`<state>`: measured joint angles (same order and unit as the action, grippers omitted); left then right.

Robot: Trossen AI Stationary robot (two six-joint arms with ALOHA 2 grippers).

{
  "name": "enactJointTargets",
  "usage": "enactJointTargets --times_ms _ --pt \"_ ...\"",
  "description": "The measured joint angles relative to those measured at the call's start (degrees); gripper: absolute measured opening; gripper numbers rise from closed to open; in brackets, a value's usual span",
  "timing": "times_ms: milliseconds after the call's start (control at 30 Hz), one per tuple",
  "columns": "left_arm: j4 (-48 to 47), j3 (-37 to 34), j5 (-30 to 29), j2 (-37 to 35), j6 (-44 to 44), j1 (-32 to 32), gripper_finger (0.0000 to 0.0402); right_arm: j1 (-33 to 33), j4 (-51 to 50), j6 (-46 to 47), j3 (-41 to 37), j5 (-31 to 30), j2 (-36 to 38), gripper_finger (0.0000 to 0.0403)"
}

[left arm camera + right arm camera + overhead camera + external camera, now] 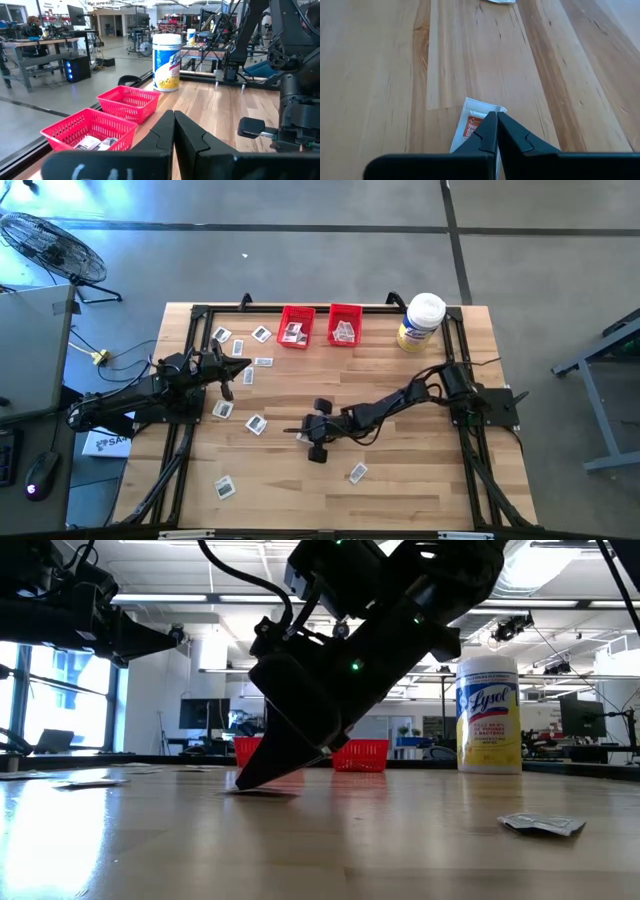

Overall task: Pick & Place First Aid Supplies
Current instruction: Put the ointment pack into the right red bin

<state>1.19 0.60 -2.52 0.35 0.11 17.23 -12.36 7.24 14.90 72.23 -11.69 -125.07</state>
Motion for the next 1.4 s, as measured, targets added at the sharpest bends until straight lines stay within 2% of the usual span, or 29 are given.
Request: enactJointTargets --times_ms 300,533,733,967,1067,1200,1400 --pt "0.00 0.00 0.00 0.01 0.01 0.00 0.0001 -0.35 0.26 -3.33 -0.17 -1.75 3.85 0.0001" --pt "-0.01 0.00 0.00 0.01 0.01 -0.01 0.0001 -0.43 0.82 -3.11 -0.14 -1.94 4.17 0.0001" --pt "-0.01 0.00 0.00 0.00 -0.01 -0.01 0.0001 0.75 -2.20 1.48 -0.11 -7.14 7.51 0.0001" --pt "-0.02 0.00 -0.01 0.01 -0.01 -0.02 0.0001 8.19 -12.38 5.12 -0.06 -18.15 16.98 0.0001" --pt "-0.02 0.00 0.00 0.00 -0.01 -0.02 0.0001 13.03 -15.18 6.32 0.02 -20.96 19.82 0.0001" --pt "0.00 0.00 0.00 -0.01 -0.01 -0.02 0.0001 20.60 -17.29 6.92 0.02 -22.53 20.52 0.0000" --pt "-0.01 0.00 0.00 -0.01 0.01 -0.02 0.0001 30.52 -18.68 9.43 -0.01 -20.79 17.98 0.0000"
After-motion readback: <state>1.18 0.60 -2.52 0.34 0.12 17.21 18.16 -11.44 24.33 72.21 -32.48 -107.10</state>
